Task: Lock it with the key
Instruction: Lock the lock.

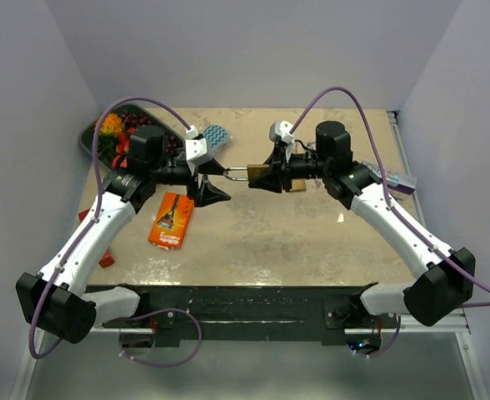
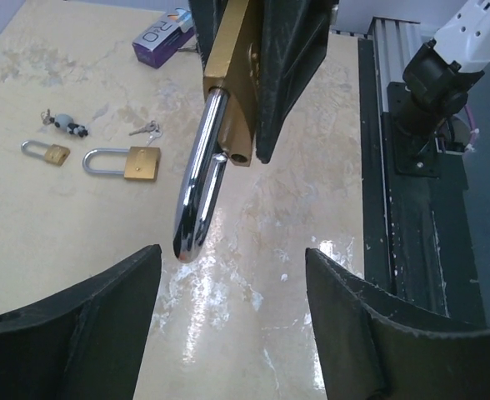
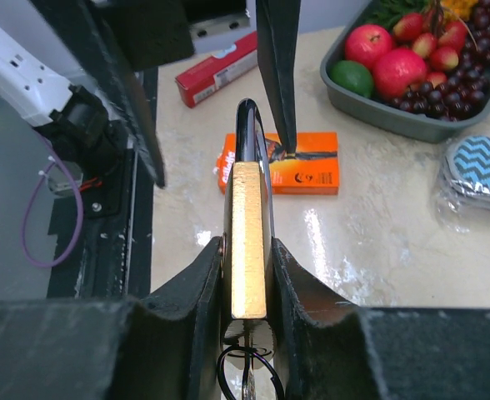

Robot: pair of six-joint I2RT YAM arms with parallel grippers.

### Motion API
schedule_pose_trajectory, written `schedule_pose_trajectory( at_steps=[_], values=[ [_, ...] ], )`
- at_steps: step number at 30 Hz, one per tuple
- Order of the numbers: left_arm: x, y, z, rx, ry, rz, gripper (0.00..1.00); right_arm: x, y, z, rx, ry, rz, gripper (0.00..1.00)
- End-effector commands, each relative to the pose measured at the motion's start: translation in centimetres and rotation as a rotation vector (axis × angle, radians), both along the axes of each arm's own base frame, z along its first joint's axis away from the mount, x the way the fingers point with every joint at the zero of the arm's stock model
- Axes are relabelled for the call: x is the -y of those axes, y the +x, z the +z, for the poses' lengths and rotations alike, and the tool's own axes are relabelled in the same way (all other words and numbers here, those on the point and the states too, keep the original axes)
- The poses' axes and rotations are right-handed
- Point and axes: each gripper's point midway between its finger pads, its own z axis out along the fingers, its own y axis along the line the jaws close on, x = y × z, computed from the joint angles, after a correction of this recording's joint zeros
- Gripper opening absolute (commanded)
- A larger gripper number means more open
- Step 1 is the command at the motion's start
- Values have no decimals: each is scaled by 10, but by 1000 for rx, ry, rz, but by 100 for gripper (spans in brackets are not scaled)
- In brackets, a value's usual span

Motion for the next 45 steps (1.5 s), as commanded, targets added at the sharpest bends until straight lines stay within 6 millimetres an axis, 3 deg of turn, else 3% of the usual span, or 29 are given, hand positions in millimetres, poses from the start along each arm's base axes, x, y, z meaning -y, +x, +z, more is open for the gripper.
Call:
schedule_pose_trajectory(
  at_steps=[1,8,17,23,34,37,45],
  values=[
    [7,11,15,89,-39,20,71,-1,-23,62,151,136,80,0],
    [15,7,25,73,-80,0,43,-5,-30,68,175,145,103,0],
    [21,-5,33,35,-115,-65,0,-6,-28,68,191,144,98,0],
    [25,-16,34,-5,-117,-114,0,-6,-25,66,214,135,98,0],
    [49,-34,63,-15,-209,-160,0,-22,-42,60,218,131,186,0],
    [55,-32,71,5,-242,-148,0,-27,-50,62,214,134,222,0],
    [66,-21,88,74,-299,-139,0,-39,-66,43,99,107,313,0]
  ],
)
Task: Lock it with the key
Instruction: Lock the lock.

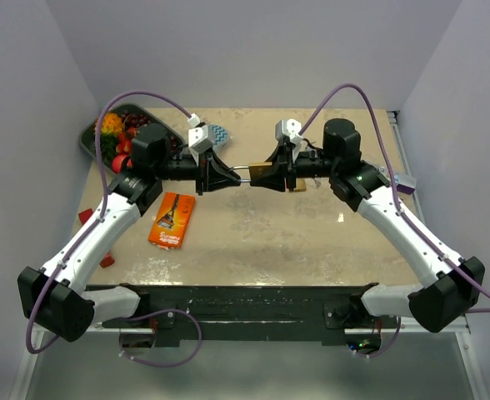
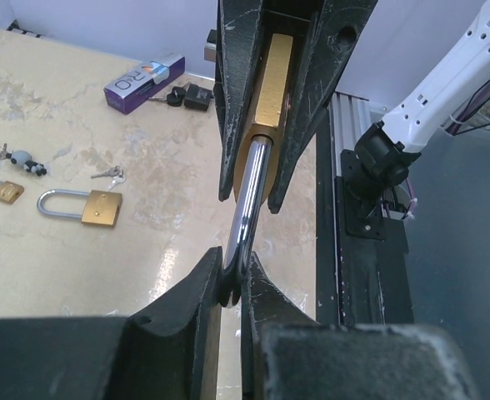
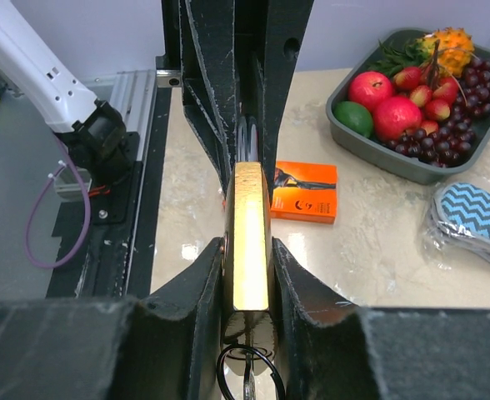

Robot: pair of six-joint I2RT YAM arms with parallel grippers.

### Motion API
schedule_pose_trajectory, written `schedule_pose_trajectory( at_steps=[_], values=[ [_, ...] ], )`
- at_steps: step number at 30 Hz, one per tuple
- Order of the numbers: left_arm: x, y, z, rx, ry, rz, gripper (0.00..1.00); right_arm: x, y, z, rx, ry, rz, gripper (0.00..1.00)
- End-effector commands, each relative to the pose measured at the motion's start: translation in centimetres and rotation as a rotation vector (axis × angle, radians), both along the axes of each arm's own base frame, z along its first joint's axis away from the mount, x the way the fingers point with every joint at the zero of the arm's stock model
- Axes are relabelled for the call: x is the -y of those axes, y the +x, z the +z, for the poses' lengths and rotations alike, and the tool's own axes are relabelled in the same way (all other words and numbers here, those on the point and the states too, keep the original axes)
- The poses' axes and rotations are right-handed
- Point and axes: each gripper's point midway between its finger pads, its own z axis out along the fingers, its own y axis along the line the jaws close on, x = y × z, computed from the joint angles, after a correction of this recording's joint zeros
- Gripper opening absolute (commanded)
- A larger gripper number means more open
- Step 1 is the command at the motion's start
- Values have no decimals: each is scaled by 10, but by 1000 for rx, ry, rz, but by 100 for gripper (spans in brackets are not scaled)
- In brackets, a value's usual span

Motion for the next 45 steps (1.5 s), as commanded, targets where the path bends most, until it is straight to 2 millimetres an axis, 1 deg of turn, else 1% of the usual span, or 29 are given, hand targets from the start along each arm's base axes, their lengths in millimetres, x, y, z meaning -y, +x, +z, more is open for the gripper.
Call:
schedule_pose_trajectory(
  at_steps=[1,8,9,11,12,14,15,16,17,18,19,20,21,22,23,24,25,26,27,28,30,33,35,38,39,41,43,44,45],
  values=[
    [34,-11,59,212,-159,-92,0,-36,-42,9,1,40,228,0],
    [58,-36,77,237,-219,-186,0,-53,-45,-7,-31,38,272,0],
    [60,-37,82,250,-228,-191,0,-56,-48,-8,-32,39,287,0],
    [64,-40,89,256,-246,-203,0,-60,-49,-14,-43,33,302,0],
    [66,-39,88,252,-245,-204,0,-61,-49,-12,-40,36,306,0],
    [66,-37,88,256,-236,-199,0,-62,-48,-17,-56,22,307,0],
    [65,-37,87,260,-227,-195,0,-61,-46,-15,-48,19,304,0],
    [64,-37,81,264,-201,-189,0,-60,-44,-15,-26,14,299,0],
    [62,-35,77,265,-187,-175,0,-54,-42,-19,-49,-8,283,0],
    [59,-34,75,268,-175,-166,0,-51,-39,-17,-51,-14,272,0],
    [56,-33,68,257,-156,-157,0,-47,-33,-19,-46,-25,257,0],
    [49,-25,59,235,-139,-130,0,-37,-26,-25,-82,-54,225,0],
    [43,-24,58,231,-136,-116,0,-32,-21,-22,-70,-64,210,0],
    [38,-20,50,210,-118,-102,0,-27,-14,-23,-20,-83,191,0],
    [29,-11,43,199,-100,-76,0,-16,-11,-33,-62,-130,167,0],
    [25,-7,39,198,-86,-63,0,-12,-6,-31,-8,-143,164,0],
    [21,-4,31,184,-60,-53,0,-7,-4,-34,-6,-163,160,0],
    [15,4,34,222,-56,-37,0,2,-6,-44,-49,-206,151,0],
    [12,5,28,199,-37,-34,0,4,-3,-45,-14,-222,157,0],
    [10,7,25,196,-27,-31,0,7,-4,-48,-16,-239,158,0],
    [9,9,25,195,-20,-32,0,12,-6,-56,-31,-273,154,0],
    [10,10,24,183,-20,-38,0,13,-5,-59,-28,-276,143,0],
    [11,12,27,180,-33,-29,0,11,-1,-54,-30,-256,121,0],
    [11,15,32,181,-47,-9,0,9,0,-56,-52,-251,108,0],
    [12,16,32,157,-48,-2,0,9,0,-58,-71,-254,102,0],
    [13,18,38,162,-68,4,0,8,3,-54,-64,-236,85,0],
    [14,19,42,150,-88,10,0,6,3,-53,-119,-214,65,0],
    [14,20,42,142,-94,20,6,3,8,-43,-89,-173,49,0],
    [15,21,43,132,-100,26,19,3,7,-44,-155,-158,29,0]
  ],
)
